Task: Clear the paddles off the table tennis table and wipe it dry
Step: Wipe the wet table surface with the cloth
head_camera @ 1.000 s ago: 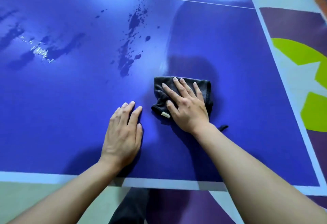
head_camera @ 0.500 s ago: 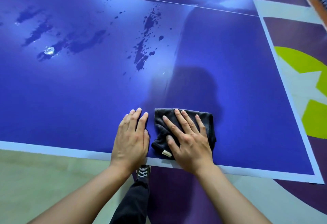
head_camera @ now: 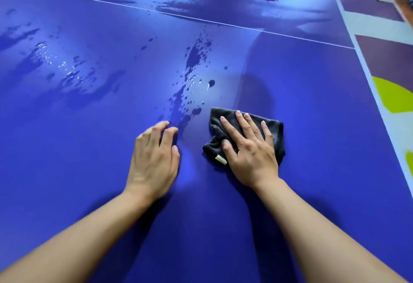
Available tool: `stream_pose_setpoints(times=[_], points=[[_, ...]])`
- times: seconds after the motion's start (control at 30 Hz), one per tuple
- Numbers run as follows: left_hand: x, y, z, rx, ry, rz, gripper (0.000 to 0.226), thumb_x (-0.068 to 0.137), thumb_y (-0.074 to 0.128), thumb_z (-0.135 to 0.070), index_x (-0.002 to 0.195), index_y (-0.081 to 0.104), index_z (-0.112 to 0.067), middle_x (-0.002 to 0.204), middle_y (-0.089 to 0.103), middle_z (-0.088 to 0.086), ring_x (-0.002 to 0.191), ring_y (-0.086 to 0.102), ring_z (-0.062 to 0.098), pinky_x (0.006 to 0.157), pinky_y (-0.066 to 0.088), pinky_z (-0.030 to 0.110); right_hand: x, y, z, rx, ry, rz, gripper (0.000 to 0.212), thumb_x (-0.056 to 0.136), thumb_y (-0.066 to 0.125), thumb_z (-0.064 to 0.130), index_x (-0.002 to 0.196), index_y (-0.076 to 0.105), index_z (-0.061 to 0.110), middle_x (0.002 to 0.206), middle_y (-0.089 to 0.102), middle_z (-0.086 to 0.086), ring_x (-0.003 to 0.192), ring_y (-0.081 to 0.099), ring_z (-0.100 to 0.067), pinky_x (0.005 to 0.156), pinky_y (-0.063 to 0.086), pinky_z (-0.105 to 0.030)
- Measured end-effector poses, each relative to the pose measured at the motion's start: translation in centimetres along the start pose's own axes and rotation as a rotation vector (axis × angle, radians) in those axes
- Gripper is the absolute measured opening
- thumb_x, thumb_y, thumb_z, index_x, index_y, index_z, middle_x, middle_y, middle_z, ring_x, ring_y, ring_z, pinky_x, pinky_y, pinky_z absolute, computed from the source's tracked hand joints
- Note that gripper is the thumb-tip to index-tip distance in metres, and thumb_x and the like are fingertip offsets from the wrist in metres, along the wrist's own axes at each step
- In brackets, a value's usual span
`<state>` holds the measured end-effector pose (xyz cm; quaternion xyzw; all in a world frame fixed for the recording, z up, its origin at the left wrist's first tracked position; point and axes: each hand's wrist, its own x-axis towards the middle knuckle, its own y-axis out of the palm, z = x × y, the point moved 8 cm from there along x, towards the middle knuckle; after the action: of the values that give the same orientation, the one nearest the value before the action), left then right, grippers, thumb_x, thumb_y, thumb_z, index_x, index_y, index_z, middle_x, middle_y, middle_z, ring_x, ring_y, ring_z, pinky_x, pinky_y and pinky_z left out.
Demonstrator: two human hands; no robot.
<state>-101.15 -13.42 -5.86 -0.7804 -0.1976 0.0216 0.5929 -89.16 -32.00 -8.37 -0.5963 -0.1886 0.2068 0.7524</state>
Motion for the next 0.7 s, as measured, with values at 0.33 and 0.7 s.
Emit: stream_pose_setpoints(times=[0.33,0.7], points=[[19.8,2.8,6.3,0.057,-0.004,0.093,0.047,0.097,0.039,-0.020,0.140,0.050,-0.004,0.150,0.044,0.018,0.138,0.042,0.040,0.115,0.032,0.049,18.1,-0.1,-5.6,-0.034,0.097,0.002,0.060,0.097,0.021,0.059,0.157,0.022,0.052,0.170,0.018,0.006,0.157,0.009,-0.009,0.127,0.001,-0.045],[21.7,3.6,7.6,-0.020,-0.064,0.073,0.053,0.100,0.030,-0.027,0.145,0.050,-0.008,0.155,0.044,0.013,0.146,0.036,0.031,0.122,0.026,0.042,31.7,-0.3,-10.4,-0.034,0.315,-0.031,0.059,0.100,0.025,0.056,0.158,0.024,0.046,0.170,0.017,0.001,0.157,0.008,-0.014,0.127,-0.002,-0.047]])
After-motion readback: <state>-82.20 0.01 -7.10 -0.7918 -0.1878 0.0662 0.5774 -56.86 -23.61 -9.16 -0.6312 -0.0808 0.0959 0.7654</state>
